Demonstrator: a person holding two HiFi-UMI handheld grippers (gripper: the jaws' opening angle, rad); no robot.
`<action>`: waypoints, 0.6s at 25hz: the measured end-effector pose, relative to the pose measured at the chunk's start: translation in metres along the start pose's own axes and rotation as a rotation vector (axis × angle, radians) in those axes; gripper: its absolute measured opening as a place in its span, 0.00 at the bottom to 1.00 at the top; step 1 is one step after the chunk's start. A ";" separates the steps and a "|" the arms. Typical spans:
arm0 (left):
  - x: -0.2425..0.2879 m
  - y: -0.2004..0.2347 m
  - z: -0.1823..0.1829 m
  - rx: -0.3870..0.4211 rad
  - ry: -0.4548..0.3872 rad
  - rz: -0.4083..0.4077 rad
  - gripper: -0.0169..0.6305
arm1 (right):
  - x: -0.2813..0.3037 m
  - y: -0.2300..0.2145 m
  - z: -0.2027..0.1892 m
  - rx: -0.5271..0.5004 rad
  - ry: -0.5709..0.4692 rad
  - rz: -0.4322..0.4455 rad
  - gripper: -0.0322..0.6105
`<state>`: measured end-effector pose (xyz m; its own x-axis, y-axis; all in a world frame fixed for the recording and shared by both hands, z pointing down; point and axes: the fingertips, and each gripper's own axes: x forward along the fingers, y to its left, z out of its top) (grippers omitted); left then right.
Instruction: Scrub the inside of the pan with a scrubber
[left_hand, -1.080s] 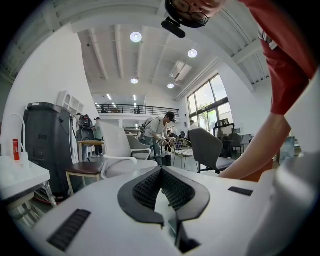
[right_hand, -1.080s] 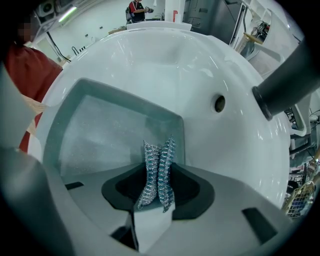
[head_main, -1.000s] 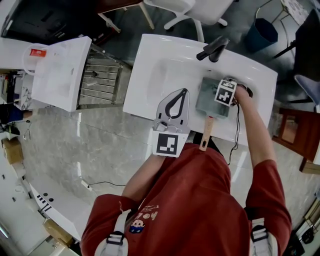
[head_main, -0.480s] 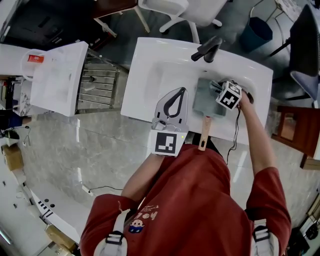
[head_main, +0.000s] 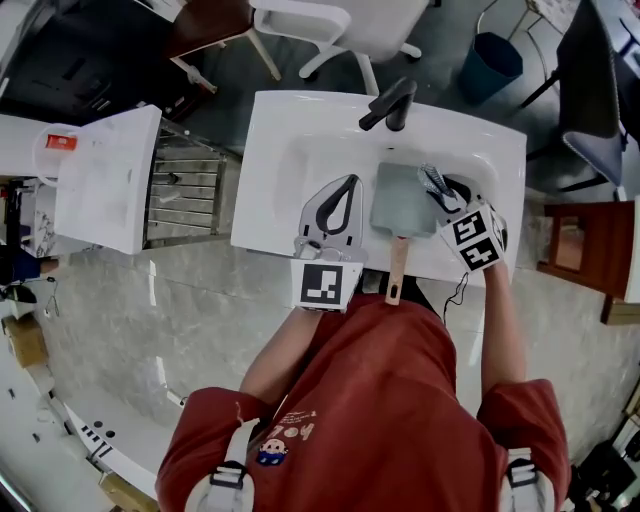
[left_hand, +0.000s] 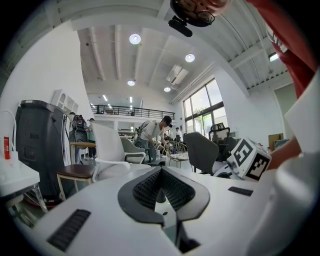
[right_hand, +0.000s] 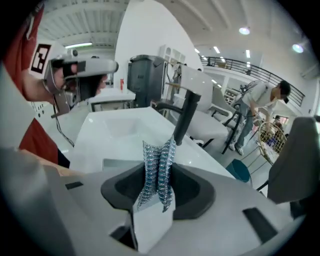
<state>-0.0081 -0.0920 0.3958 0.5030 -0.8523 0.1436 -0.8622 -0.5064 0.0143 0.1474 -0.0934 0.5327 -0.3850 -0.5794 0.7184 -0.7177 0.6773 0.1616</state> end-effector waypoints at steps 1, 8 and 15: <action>0.001 -0.001 0.001 0.002 -0.003 -0.003 0.05 | -0.010 -0.001 0.005 0.034 -0.032 -0.020 0.31; 0.008 -0.006 0.014 0.016 -0.026 -0.025 0.05 | -0.071 0.003 0.045 0.161 -0.234 -0.099 0.31; 0.006 -0.002 0.040 0.024 -0.066 -0.021 0.05 | -0.124 0.001 0.097 0.236 -0.471 -0.204 0.31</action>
<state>-0.0005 -0.1014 0.3568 0.5249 -0.8476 0.0778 -0.8498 -0.5270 -0.0076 0.1379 -0.0653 0.3782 -0.4038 -0.8643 0.2999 -0.8940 0.4423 0.0711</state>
